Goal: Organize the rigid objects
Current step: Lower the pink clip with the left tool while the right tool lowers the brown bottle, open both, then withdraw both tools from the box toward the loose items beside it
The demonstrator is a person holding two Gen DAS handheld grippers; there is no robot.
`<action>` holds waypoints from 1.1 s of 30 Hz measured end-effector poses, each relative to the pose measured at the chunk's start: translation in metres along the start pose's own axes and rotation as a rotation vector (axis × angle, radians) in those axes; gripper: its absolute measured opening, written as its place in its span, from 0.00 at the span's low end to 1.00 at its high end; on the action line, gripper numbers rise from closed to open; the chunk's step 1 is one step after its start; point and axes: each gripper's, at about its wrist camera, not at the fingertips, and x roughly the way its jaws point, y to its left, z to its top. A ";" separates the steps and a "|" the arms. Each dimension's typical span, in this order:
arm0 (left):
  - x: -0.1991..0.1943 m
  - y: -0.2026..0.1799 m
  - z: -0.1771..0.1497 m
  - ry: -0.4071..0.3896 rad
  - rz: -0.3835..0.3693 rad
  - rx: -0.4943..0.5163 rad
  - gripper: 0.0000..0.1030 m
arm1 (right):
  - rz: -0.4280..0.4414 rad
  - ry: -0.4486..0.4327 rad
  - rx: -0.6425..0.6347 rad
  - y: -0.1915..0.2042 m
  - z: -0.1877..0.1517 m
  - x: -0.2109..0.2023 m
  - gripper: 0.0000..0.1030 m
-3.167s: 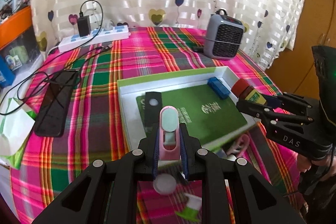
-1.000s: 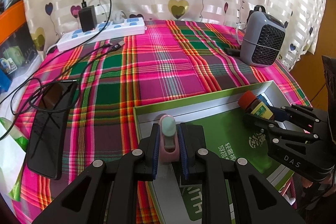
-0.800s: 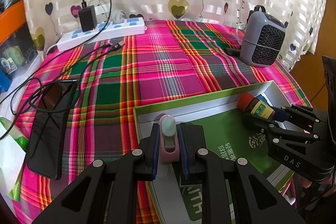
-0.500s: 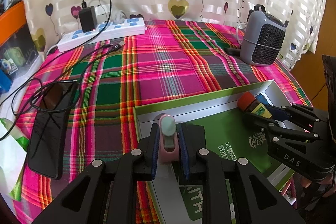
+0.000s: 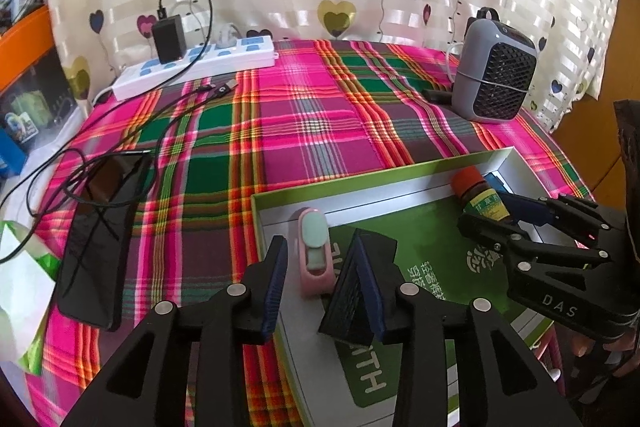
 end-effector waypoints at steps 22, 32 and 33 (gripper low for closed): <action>-0.070 -0.004 -0.038 -0.084 -0.004 -0.020 0.34 | -0.001 -0.095 0.041 0.011 -0.024 -0.060 0.45; -0.103 -0.012 -0.073 -0.126 -0.023 0.000 0.34 | -0.011 -0.124 0.075 0.015 -0.055 -0.091 0.45; -0.106 -0.012 -0.078 -0.126 -0.037 -0.004 0.34 | -0.015 -0.125 0.076 0.016 -0.060 -0.094 0.45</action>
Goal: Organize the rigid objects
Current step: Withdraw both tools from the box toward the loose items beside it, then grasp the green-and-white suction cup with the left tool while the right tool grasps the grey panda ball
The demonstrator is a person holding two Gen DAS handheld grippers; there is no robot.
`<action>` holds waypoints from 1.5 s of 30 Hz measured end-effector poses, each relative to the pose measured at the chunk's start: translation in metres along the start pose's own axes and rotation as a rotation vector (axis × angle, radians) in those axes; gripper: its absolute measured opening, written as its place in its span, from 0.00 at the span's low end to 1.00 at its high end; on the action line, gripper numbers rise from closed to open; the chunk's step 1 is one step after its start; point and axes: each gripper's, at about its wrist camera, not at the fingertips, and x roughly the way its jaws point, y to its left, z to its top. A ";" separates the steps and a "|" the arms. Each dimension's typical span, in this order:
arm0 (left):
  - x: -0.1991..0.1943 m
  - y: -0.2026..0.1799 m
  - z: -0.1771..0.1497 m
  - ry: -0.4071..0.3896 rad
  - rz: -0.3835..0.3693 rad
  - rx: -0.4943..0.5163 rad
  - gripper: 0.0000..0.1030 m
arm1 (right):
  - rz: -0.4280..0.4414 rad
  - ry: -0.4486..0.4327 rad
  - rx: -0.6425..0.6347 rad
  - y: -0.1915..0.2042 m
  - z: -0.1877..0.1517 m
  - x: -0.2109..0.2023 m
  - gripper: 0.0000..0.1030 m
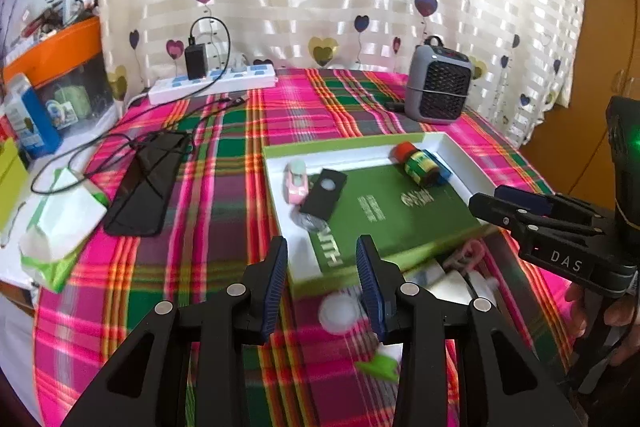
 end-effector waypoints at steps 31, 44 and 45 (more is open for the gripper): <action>-0.010 0.011 -0.068 0.079 -0.248 -0.063 0.36 | -0.012 0.051 0.056 0.006 -0.078 -0.027 0.45; 0.007 -0.008 -0.061 0.127 -0.212 -0.032 0.36 | 0.006 0.107 -0.023 0.011 -0.069 -0.004 0.45; 0.009 -0.008 -0.060 0.131 -0.207 -0.034 0.36 | 0.010 0.115 -0.022 0.010 -0.069 -0.002 0.45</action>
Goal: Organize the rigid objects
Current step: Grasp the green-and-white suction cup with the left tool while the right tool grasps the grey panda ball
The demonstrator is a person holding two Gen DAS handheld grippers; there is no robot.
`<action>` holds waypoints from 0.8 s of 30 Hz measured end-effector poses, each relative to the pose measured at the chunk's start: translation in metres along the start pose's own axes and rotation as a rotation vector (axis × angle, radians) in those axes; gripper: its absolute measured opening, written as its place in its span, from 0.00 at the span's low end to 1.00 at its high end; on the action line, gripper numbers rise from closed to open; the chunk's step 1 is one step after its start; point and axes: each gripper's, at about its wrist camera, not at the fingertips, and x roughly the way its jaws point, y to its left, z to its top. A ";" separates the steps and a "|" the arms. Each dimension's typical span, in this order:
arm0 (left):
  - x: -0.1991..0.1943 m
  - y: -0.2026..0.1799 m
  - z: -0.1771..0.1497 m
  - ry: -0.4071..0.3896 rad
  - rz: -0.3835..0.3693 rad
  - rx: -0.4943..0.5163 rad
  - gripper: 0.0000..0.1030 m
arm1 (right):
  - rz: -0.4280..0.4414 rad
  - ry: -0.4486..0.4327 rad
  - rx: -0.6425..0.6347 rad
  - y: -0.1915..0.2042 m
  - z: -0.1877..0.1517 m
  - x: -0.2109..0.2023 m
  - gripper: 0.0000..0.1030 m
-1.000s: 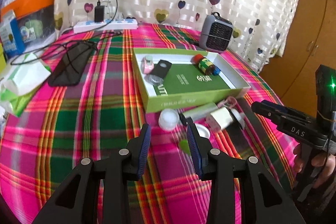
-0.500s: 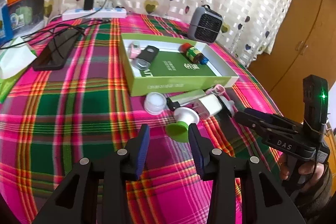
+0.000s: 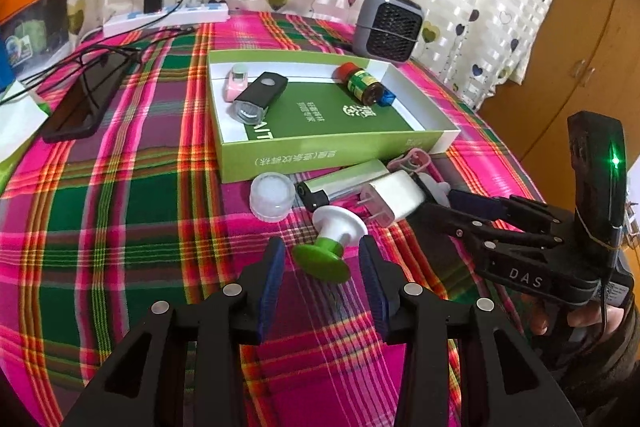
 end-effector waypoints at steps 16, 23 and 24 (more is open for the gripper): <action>0.017 -0.002 0.007 0.040 0.018 -0.002 0.36 | -0.011 0.018 -0.093 0.007 0.004 0.007 0.55; 0.019 -0.003 0.009 0.043 0.021 0.003 0.36 | -0.026 0.023 -0.095 0.001 0.005 0.005 0.55; 0.019 -0.003 0.009 0.043 0.024 0.006 0.36 | -0.025 0.022 -0.093 0.000 0.005 0.005 0.55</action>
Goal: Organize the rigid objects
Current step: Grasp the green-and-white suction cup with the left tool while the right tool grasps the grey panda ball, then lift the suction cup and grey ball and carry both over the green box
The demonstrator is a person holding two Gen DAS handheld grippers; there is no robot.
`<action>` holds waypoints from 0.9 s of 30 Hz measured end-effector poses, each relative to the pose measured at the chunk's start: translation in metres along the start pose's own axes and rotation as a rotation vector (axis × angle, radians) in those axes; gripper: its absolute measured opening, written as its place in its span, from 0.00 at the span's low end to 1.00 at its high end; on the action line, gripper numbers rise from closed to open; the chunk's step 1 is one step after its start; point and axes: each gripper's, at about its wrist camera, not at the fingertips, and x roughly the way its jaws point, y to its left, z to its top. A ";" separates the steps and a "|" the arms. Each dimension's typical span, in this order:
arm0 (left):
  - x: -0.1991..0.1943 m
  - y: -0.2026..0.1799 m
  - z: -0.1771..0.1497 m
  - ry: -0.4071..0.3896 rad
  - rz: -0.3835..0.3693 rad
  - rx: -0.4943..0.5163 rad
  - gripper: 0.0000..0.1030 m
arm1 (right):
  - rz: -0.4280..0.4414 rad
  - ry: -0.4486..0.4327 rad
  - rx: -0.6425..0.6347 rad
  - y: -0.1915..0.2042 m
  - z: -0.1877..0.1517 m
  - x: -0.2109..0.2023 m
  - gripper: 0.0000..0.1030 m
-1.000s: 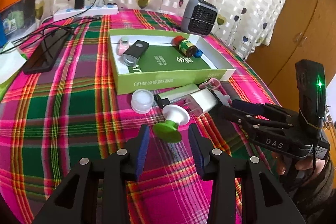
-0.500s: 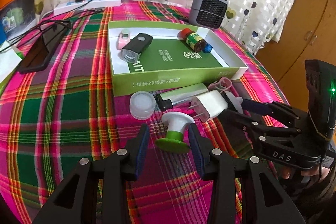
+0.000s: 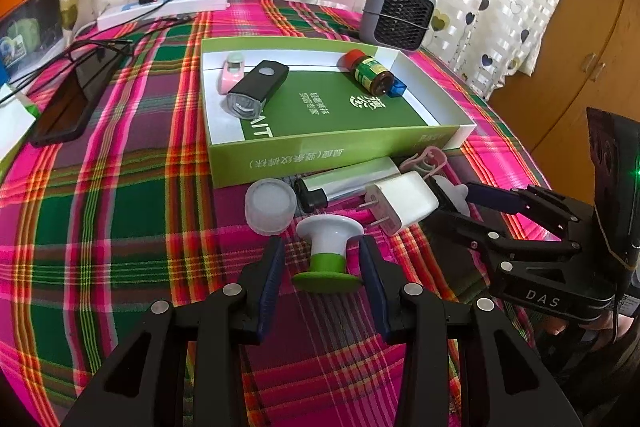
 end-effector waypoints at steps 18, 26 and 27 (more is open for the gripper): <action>-0.002 0.003 0.000 -0.009 -0.002 -0.029 0.32 | 0.033 -0.013 -0.005 0.002 -0.002 -0.001 0.37; -0.003 0.005 0.000 -0.010 -0.004 -0.031 0.31 | 0.038 -0.017 -0.003 0.003 -0.002 -0.001 0.24; -0.003 0.005 0.000 -0.010 -0.004 -0.031 0.31 | 0.041 -0.018 -0.001 0.003 -0.003 -0.001 0.24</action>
